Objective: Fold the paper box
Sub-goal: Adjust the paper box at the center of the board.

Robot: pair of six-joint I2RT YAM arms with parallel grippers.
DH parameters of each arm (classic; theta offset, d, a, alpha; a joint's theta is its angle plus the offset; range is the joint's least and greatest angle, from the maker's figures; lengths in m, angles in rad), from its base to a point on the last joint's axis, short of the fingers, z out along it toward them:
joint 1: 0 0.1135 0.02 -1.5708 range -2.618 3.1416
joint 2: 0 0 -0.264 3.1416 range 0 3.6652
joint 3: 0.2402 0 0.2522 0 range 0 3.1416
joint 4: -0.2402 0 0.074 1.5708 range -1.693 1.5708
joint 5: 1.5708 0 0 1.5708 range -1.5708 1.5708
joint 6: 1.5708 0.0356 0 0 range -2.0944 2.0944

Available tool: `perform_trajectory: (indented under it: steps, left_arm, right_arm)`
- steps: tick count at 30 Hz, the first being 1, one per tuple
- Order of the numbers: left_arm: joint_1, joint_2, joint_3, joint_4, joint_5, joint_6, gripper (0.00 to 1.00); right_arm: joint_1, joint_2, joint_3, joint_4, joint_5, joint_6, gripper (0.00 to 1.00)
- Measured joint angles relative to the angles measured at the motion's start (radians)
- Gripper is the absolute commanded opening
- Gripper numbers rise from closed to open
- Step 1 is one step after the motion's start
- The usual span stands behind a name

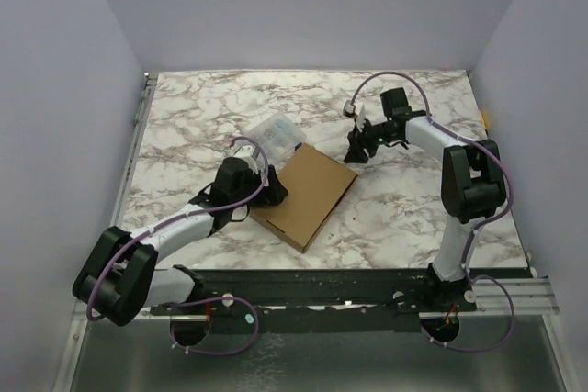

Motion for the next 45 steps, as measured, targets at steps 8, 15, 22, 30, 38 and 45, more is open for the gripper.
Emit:
perform_trajectory:
  steps: [8,15,22,30,38,45]
  left_arm:
    - [-0.119,0.048,-0.076,0.150,0.031,-0.145,0.85]
    - [-0.172,0.131,-0.060,0.246,0.008,-0.230,0.86]
    - [-0.294,0.277,0.024,0.356,-0.046,-0.325,0.86]
    - [-0.386,0.408,0.106,0.442,-0.161,-0.415,0.86]
    - [-0.410,0.463,0.127,0.488,-0.221,-0.461,0.86]
    - [-0.414,0.523,0.194,0.510,-0.223,-0.474,0.82]
  right_arm:
    - [-0.119,-0.027,-0.011,0.030,0.084,0.216,0.53]
    - [-0.339,-0.278,-0.173,-0.026,0.061,0.286,0.47]
    - [-0.292,-0.298,-0.258,-0.072,-0.175,0.498,0.74]
    - [-0.325,-0.350,-0.343,-0.026,-0.120,0.663,0.93]
    - [-0.347,-0.488,-0.409,0.051,0.060,0.784,1.00]
    - [-0.346,-0.354,-0.484,0.090,0.050,0.853,0.94]
